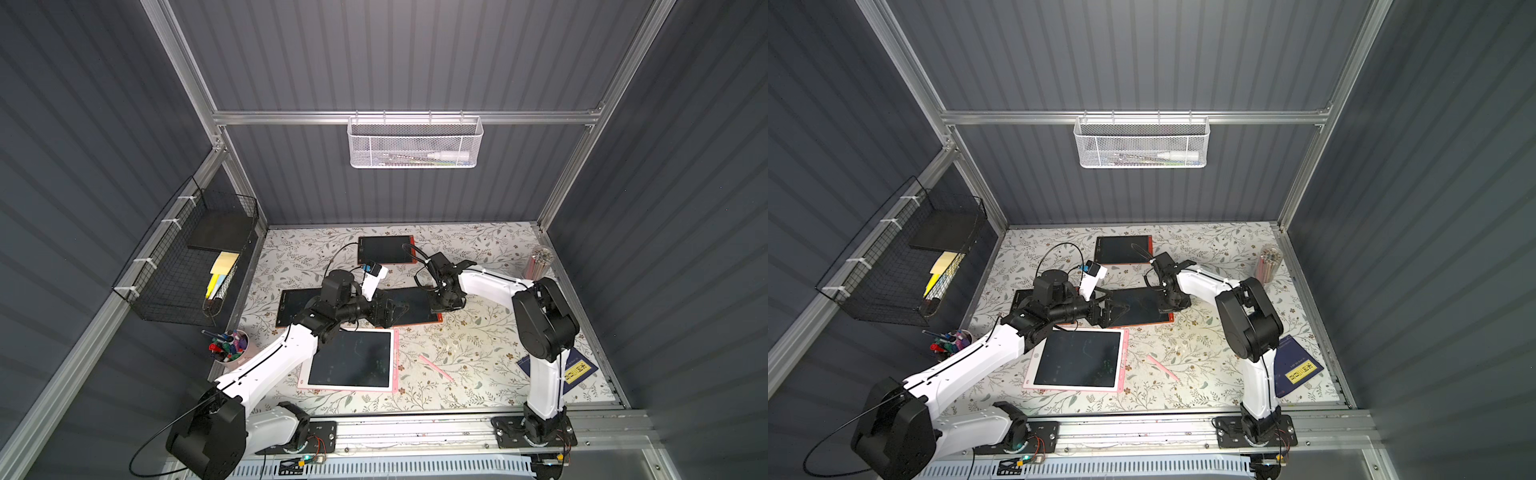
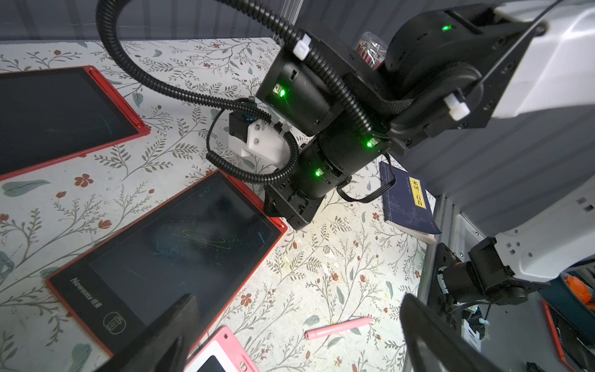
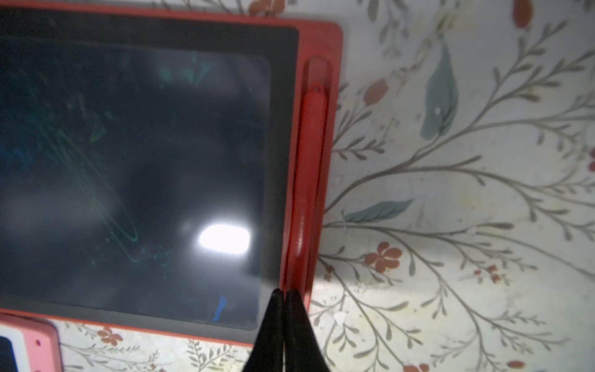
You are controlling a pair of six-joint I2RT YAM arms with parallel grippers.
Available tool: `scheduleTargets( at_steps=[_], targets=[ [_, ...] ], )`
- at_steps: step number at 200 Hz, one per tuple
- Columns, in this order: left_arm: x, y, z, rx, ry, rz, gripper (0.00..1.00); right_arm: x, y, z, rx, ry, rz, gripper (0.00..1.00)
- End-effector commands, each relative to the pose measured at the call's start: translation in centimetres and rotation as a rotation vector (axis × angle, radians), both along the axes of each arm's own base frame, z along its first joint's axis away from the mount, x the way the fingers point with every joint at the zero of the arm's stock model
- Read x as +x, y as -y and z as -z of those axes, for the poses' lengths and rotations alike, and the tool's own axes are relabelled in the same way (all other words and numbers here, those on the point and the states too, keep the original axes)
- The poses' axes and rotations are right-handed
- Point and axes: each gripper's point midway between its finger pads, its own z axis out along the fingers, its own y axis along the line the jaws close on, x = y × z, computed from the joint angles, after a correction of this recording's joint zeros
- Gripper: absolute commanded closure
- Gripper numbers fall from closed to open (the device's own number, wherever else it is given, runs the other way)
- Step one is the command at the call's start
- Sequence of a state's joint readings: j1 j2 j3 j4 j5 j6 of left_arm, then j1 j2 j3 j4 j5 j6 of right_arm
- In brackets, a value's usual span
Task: Place the stylus back onto the writing tablet
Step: Place the stylus on the writing tablet.
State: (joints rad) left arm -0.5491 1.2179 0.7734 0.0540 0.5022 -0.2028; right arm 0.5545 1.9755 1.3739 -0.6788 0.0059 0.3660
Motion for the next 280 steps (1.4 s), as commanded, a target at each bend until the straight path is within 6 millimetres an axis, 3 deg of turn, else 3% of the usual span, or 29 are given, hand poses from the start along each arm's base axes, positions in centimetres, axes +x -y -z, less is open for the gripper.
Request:
scheduleTargets(
  at_steps=[1, 107, 280],
  targets=[
    [-0.2, 0.2, 0.2, -0.007, 0.000, 0.016, 0.01, -0.8, 0.4, -1.0, -0.010, 0.014, 0.017, 0.93],
    [-0.3, 0.1, 0.1, -0.010, 0.003, 0.016, 0.01, -3.3, 0.5, -0.6, -0.012, -0.008, 0.025, 0.93],
    [-0.3, 0.1, 0.1, -0.007, 0.002, 0.016, 0.01, -1.2, 0.9, 0.7, -0.065, 0.006, 0.046, 0.93]
  ],
)
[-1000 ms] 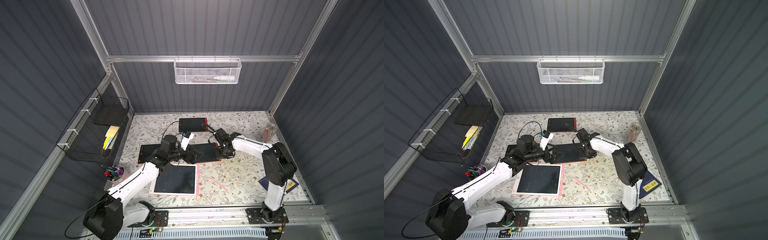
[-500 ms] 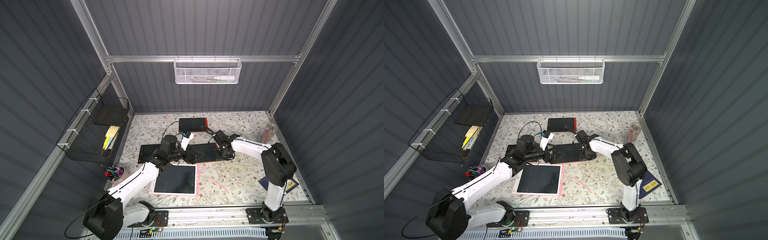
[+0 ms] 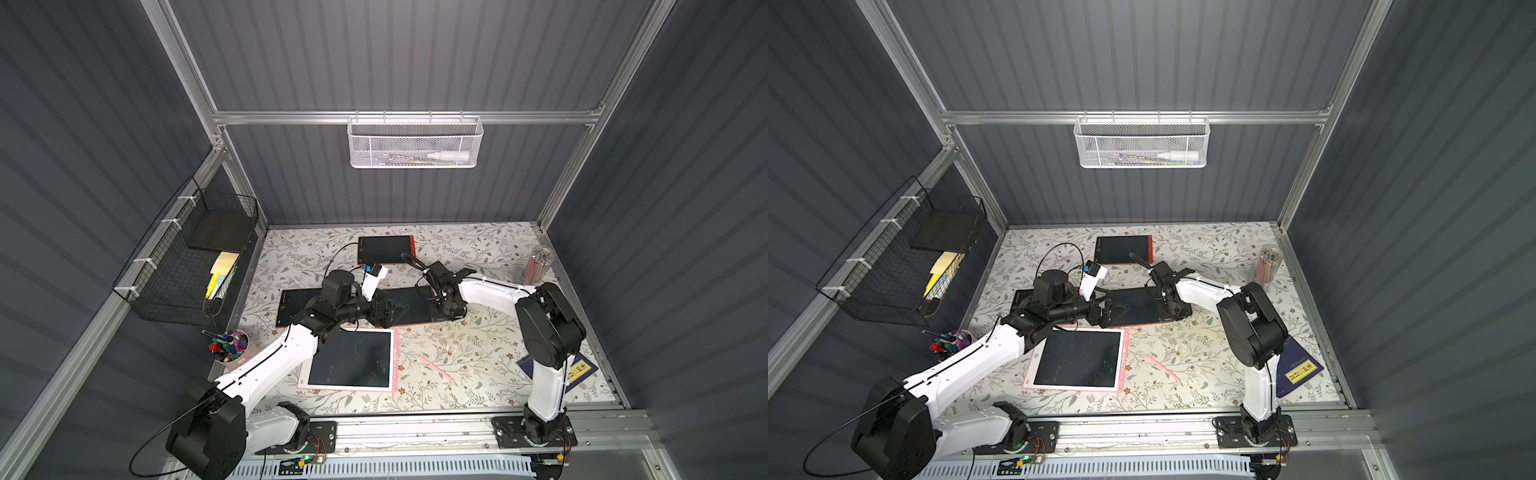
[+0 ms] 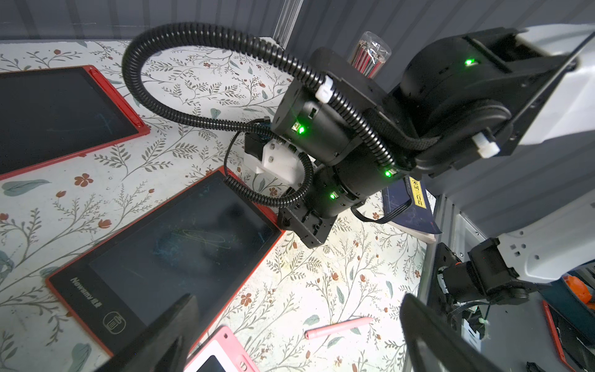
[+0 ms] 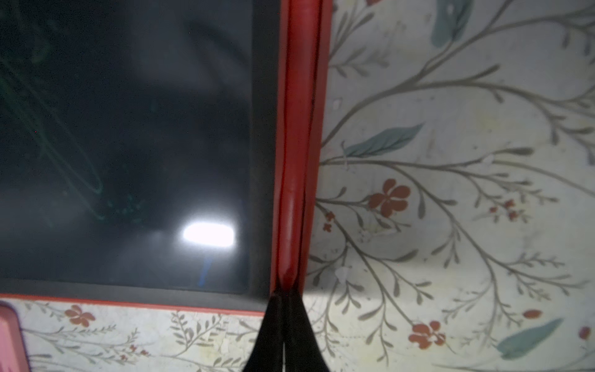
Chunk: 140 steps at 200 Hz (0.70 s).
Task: Place the stylus back onto the writing tablet
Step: Place the stylus on the writing tablet.
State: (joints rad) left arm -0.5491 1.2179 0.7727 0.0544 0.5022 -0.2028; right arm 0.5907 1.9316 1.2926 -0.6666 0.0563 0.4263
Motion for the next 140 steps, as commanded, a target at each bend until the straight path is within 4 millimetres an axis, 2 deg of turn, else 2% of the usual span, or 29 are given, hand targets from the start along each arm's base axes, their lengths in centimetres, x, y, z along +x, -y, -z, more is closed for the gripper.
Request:
scheduleTargets(
  at_steps=[1, 31, 78, 140],
  targets=[
    [-0.3, 0.1, 0.1, -0.007, 0.001, 0.018, 0.01, 0.8, 0.3, 0.2, -0.022, 0.004, 0.012, 0.93],
    [-0.3, 0.1, 0.1, -0.007, 0.002, 0.015, 0.01, 0.6, 0.2, -0.1, -0.017, -0.003, 0.005, 0.93],
    [-0.3, 0.1, 0.3, -0.003, -0.002, 0.017, 0.01, 0.2, 0.6, -1.6, -0.006, 0.019, -0.009, 0.93],
    [-0.3, 0.1, 0.3, -0.003, -0.001, 0.018, 0.01, 2.9, 0.4, -3.7, 0.030, 0.071, 0.009, 0.92]
  ],
)
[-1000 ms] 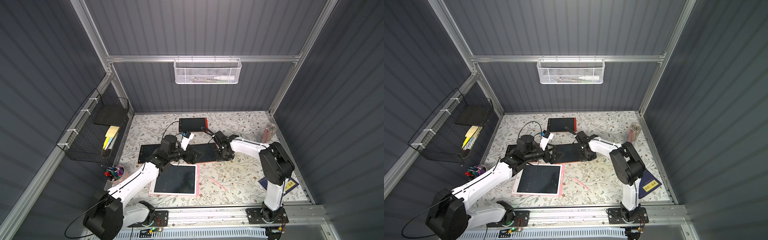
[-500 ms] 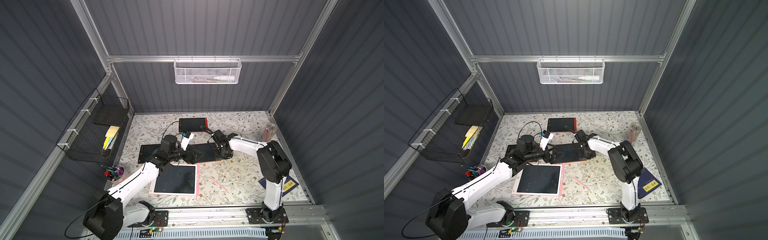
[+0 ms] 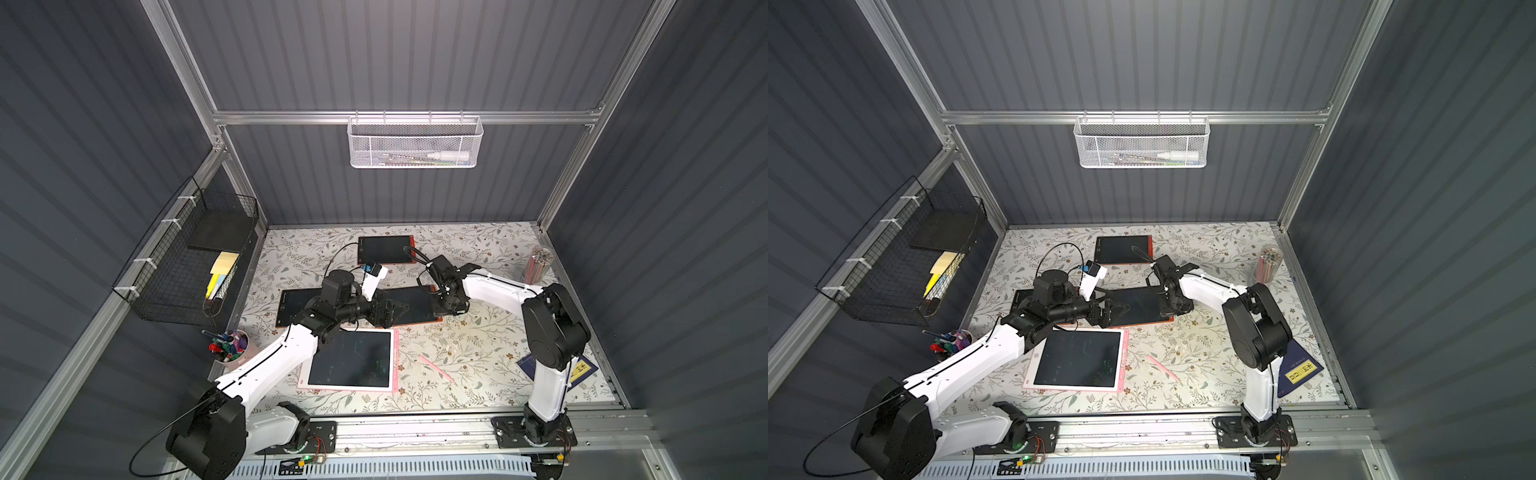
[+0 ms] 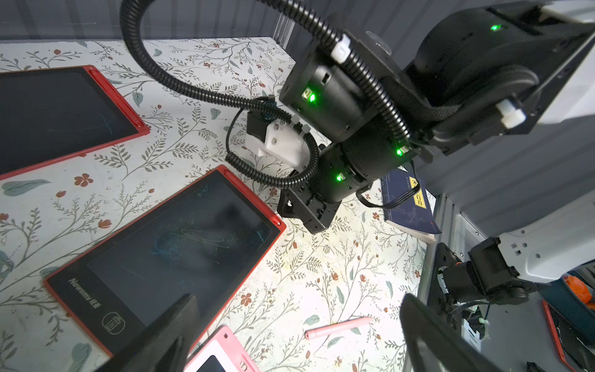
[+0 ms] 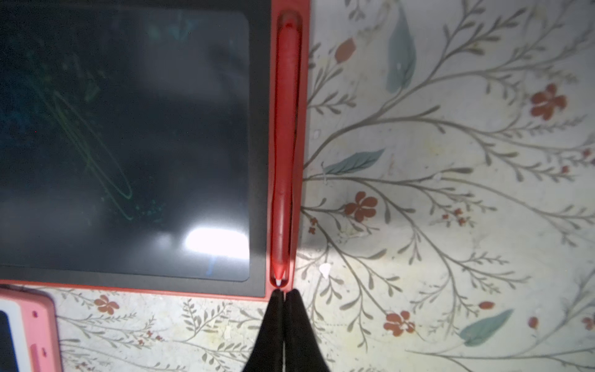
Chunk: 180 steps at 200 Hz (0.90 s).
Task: Place the stylus back onto the writing tablet
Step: Place the stylus on the writing tablet.
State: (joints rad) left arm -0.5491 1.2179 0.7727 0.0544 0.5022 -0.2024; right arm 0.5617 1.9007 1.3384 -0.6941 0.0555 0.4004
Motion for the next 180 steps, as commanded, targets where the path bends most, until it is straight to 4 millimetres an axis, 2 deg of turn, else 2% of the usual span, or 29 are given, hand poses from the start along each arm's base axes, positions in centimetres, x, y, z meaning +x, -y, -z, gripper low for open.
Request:
scheduleTargets(
  at_steps=[1, 33, 69, 180],
  targets=[
    [-0.3, 0.1, 0.2, -0.003, 0.000, 0.018, 0.01, 1.5, 0.0, -1.3, 0.006, 0.028, 0.006, 0.92],
    [-0.3, 0.1, 0.2, -0.004, 0.002, 0.020, 0.01, 3.3, -0.3, -1.1, -0.001, 0.036, 0.014, 0.92],
    [-0.4, 0.1, 0.2, -0.003, 0.001, 0.019, 0.01, 4.4, -0.6, 0.0, -0.010, 0.028, 0.017, 0.92],
    [-0.4, 0.1, 0.3, -0.003, -0.002, 0.016, 0.01, 3.8, 0.2, 3.6, -0.073, -0.047, 0.010, 0.93]
  ],
)
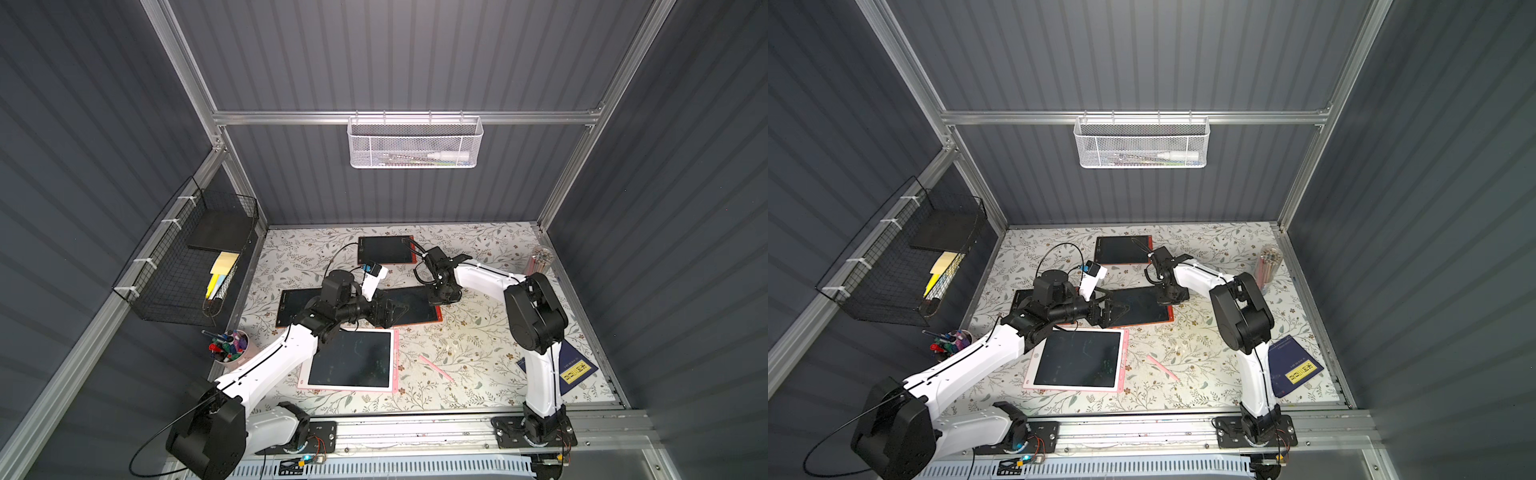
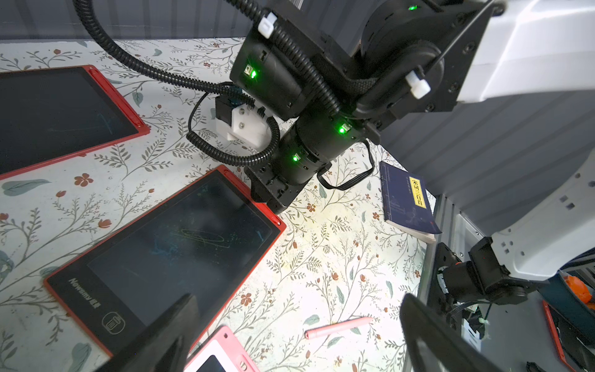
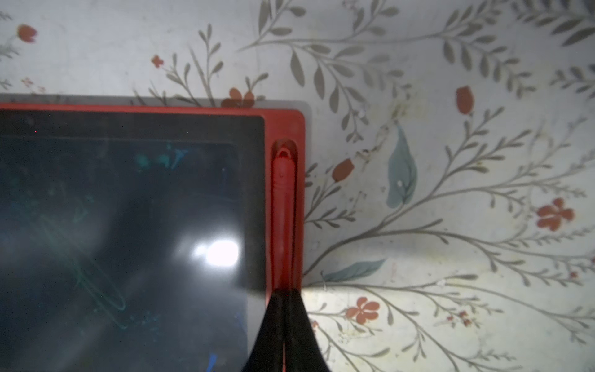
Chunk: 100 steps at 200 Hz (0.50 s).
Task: Place the stylus back onto the writing tablet
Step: Place the stylus on the writing tablet.
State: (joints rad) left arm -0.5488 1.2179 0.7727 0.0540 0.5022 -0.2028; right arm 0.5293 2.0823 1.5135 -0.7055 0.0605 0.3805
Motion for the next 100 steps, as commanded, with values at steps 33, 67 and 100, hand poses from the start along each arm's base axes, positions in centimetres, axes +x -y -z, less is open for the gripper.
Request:
scheduleTargets(
  at_steps=[33, 67, 100],
  targets=[
    [-0.3, 0.1, 0.5, 0.001, -0.006, 0.018, 0.01, -0.8, 1.8, 2.2, -0.110, -0.057, -0.016, 0.93],
    [-0.4, 0.2, 0.5, -0.001, -0.006, 0.020, 0.01, -1.8, 2.3, 3.3, -0.153, -0.086, -0.026, 0.93],
    [-0.3, 0.2, 0.5, 0.000, -0.006, 0.020, 0.01, -2.7, 2.6, 4.2, -0.184, -0.112, -0.028, 0.93]
  ],
)
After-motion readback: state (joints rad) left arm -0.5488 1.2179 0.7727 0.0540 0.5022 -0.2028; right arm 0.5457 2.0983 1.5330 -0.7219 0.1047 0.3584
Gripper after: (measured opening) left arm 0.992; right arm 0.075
